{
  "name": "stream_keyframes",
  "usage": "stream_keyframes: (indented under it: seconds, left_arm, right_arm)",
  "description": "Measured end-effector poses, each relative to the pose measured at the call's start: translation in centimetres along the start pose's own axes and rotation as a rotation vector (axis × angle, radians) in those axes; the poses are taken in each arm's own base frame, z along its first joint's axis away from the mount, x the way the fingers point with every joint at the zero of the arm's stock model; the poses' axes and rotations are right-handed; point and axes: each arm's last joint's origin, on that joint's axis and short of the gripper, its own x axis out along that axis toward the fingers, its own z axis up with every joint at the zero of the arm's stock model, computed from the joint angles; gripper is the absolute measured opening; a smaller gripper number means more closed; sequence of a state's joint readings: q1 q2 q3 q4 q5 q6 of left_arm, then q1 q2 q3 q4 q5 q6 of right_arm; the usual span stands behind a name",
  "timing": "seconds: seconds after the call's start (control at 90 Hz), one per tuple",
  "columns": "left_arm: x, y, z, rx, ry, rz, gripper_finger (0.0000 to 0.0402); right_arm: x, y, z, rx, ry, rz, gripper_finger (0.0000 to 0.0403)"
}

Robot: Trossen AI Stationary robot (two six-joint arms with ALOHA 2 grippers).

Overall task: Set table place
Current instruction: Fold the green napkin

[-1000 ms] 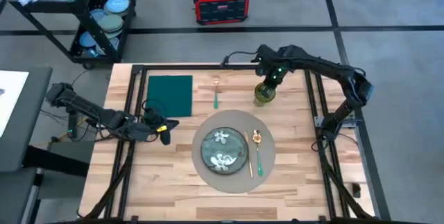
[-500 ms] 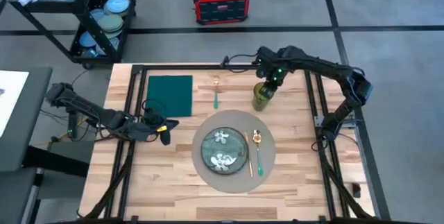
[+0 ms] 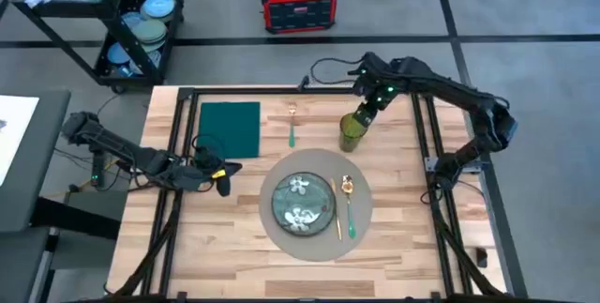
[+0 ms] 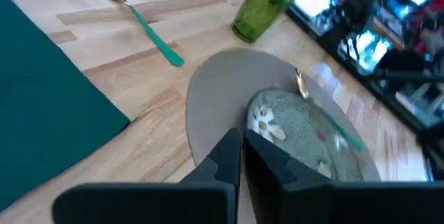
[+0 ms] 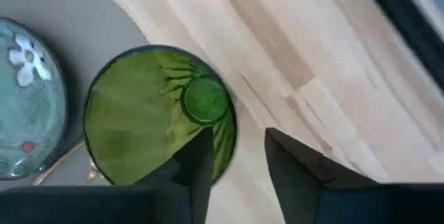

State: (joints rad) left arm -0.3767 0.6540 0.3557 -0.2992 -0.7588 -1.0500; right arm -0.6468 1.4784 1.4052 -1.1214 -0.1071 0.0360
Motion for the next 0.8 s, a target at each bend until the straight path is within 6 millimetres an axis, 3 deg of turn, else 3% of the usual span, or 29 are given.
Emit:
stream_keyframes:
  seconds: [0.211, 0.333, 0.567, 0.8]
  left_arm:
    - [1.5, 1.5, 1.1, 0.013, 0.047, 0.146, 0.0000]
    - [2.4, 1.0, 4.2, 0.033, 0.045, 0.197, 0.0000]
    - [5.8, 1.5, 10.9, 0.110, 0.094, 0.470, 0.0000]
    - [13.4, 4.2, 13.9, 0.097, 0.349, 0.549, 0.0000]
  right_arm:
    - [-5.8, -1.3, -1.6, 0.049, -0.257, -0.021, 0.0156]
    - [-8.1, -2.5, -2.9, 0.103, -0.332, -0.099, 0.0154]
    - [-8.6, -3.8, -3.8, 0.154, -0.310, -0.138, 0.0152]
    - [-8.7, -4.4, -4.1, 0.146, -0.286, -0.157, 0.0152]
